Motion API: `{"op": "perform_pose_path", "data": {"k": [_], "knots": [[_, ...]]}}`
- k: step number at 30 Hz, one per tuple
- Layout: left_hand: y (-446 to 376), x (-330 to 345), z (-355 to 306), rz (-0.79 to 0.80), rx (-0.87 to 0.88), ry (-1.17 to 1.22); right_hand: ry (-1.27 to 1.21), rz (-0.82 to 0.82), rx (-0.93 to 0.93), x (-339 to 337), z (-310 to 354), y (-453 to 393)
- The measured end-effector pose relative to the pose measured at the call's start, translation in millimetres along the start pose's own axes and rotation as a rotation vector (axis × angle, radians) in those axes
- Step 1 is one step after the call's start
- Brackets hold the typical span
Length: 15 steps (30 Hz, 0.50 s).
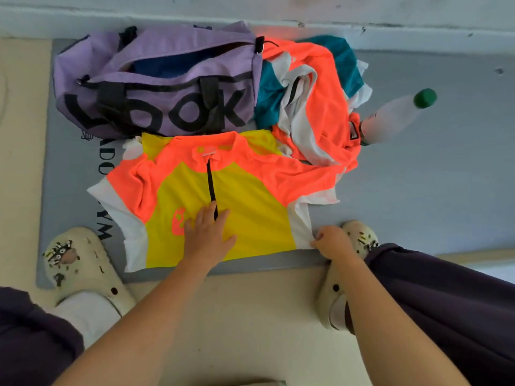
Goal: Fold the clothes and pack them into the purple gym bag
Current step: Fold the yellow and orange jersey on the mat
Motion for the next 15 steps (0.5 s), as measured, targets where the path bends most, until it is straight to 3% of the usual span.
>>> {"op": "perform_pose_path", "data": {"k": [7,12,15], "knots": [[8.9,1.5,4.4,0.055,0.018,0.044,-0.401,-0.152,-0.130,-9.5,38.9,-3.3],[29.9,-1.9,24.8,-0.001,-0.008,0.181,-0.392,-0.168,0.046,4.3,17.6,-6.7],[41.4,-15.8,34.2,-0.194,-0.013,0.247,-0.231,-0.358,0.091,-4.3,17.7,5.7]]}}
Point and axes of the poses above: each hand's wrist, its own y-axis away from the middle knuckle, its own x-axis out of the palm, z = x × y, the point moved 6 cm from there along -y, towards the middle knuckle, and after that the axes turned 4 degrees about x, right-handed, at the moved point
